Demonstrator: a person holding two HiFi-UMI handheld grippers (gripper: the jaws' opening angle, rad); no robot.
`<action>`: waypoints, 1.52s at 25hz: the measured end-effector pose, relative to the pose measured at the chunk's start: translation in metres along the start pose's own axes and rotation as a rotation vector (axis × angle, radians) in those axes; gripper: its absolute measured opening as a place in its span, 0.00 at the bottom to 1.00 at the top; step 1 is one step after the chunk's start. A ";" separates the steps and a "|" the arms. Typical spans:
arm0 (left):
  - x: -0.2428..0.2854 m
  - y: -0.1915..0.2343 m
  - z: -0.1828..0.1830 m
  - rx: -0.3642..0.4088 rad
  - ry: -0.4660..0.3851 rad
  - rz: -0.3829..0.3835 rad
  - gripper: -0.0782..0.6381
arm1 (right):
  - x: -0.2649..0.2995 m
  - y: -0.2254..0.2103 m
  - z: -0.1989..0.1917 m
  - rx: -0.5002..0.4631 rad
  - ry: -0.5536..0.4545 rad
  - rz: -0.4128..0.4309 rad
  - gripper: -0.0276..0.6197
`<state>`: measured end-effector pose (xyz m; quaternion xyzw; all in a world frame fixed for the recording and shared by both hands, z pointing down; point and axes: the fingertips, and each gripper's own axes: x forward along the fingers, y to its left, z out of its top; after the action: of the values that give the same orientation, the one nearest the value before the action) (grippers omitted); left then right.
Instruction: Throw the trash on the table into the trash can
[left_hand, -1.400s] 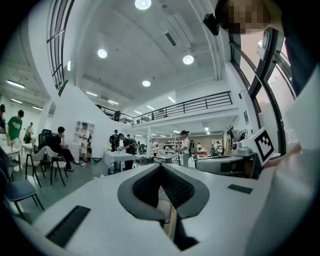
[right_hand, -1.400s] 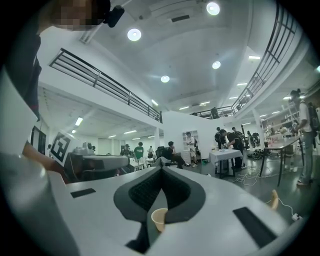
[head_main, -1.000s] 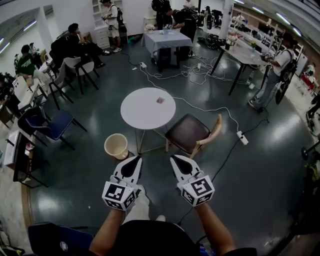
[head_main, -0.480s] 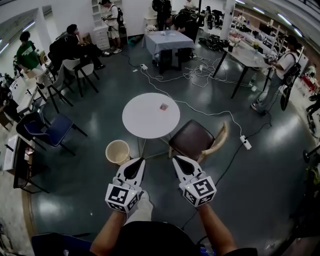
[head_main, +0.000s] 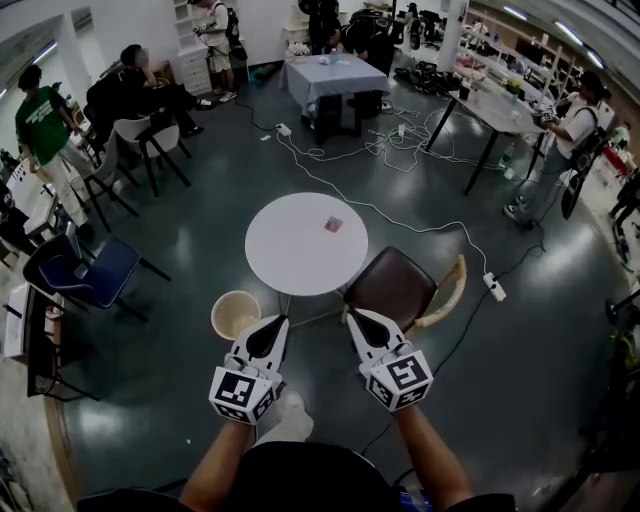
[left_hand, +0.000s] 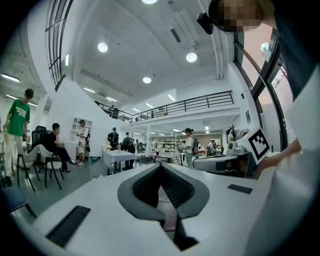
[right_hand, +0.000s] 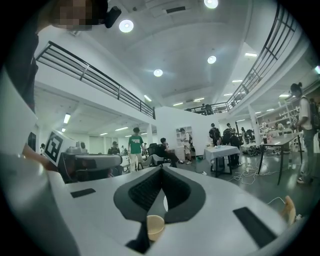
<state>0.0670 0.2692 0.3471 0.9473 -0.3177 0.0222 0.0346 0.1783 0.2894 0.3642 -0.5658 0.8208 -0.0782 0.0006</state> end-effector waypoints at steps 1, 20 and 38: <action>0.006 0.010 -0.001 -0.006 0.003 -0.003 0.13 | 0.011 -0.003 0.000 0.002 0.004 -0.005 0.07; 0.082 0.193 -0.025 -0.104 0.024 -0.056 0.13 | 0.198 -0.035 -0.010 -0.027 0.102 -0.085 0.07; 0.117 0.241 -0.048 -0.148 0.077 -0.063 0.13 | 0.279 -0.080 -0.055 -0.180 0.325 -0.098 0.07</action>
<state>0.0138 0.0116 0.4148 0.9502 -0.2867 0.0340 0.1173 0.1473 0.0091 0.4538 -0.5827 0.7853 -0.0948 -0.1865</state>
